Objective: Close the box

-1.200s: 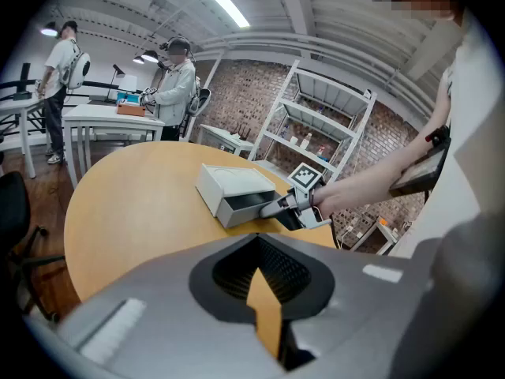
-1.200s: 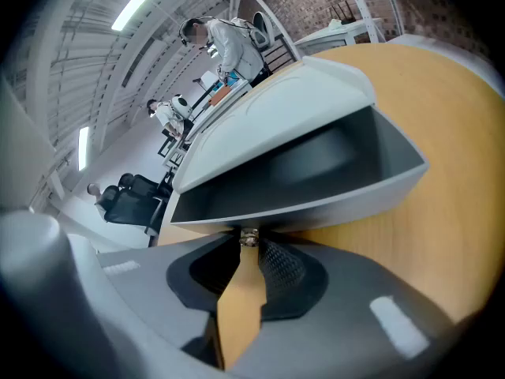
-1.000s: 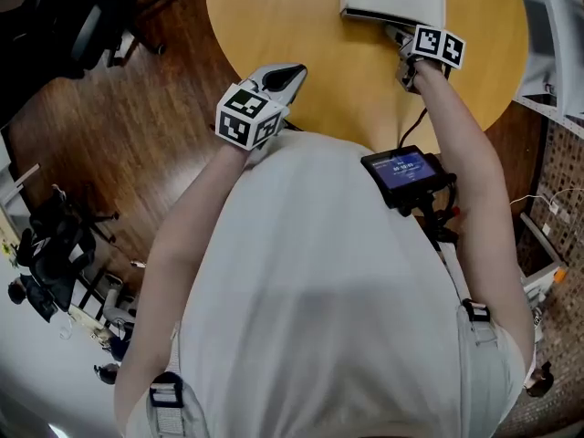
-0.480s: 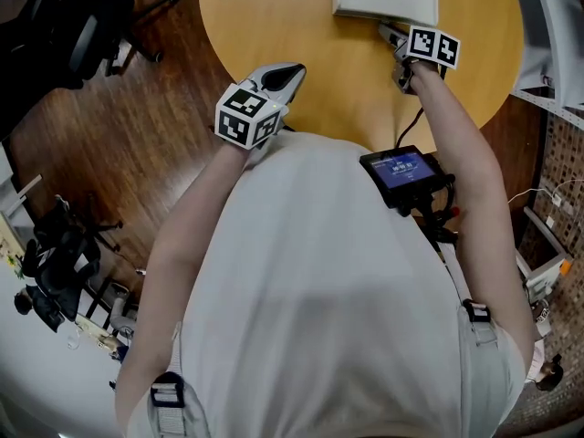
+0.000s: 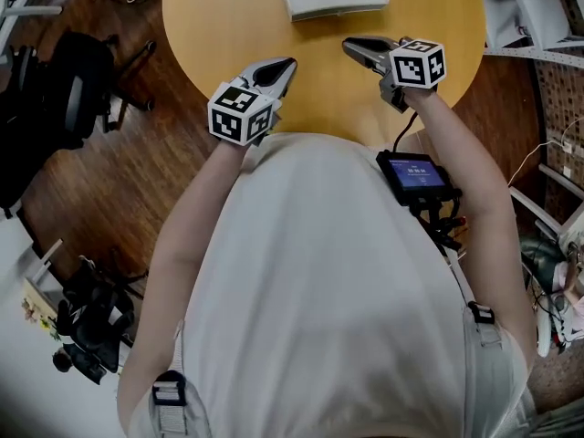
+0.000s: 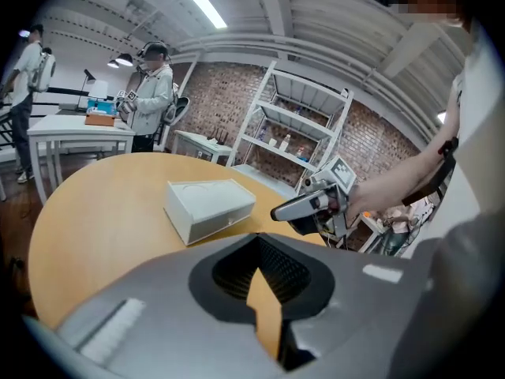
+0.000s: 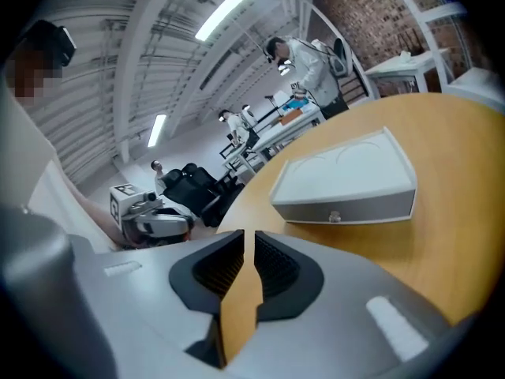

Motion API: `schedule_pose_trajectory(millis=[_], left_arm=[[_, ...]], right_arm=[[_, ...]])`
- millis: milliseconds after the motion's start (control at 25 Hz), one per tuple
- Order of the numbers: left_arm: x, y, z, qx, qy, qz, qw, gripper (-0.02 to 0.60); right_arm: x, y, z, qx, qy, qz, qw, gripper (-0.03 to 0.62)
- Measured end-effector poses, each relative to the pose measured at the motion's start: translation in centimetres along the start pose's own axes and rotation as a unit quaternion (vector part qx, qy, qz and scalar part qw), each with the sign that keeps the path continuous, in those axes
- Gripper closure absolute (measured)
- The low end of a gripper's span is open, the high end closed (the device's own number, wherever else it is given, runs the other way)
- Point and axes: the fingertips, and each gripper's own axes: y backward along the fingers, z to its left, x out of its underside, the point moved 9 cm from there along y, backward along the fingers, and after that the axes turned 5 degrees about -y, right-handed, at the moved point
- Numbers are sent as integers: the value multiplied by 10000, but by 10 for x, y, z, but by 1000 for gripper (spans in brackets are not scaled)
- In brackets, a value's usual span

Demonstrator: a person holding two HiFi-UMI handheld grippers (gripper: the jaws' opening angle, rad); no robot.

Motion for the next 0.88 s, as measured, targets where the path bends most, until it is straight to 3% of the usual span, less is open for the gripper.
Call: schedule_pose_trajectory(millis=[160,440,880], left_arm=[[-15,-5,-34,286,-282,-37,9992,581],[-18,-17,-99,671,-636,-9,9957,581],[-23,-24,-110,699,-674,-163,9951,581]], right_arm=[[15,53,36,-152,471,-460,9977,565],[57,141,67,129,1101,-775,9908,588],[66,158,98,-194,1551,-1372,9781,592]])
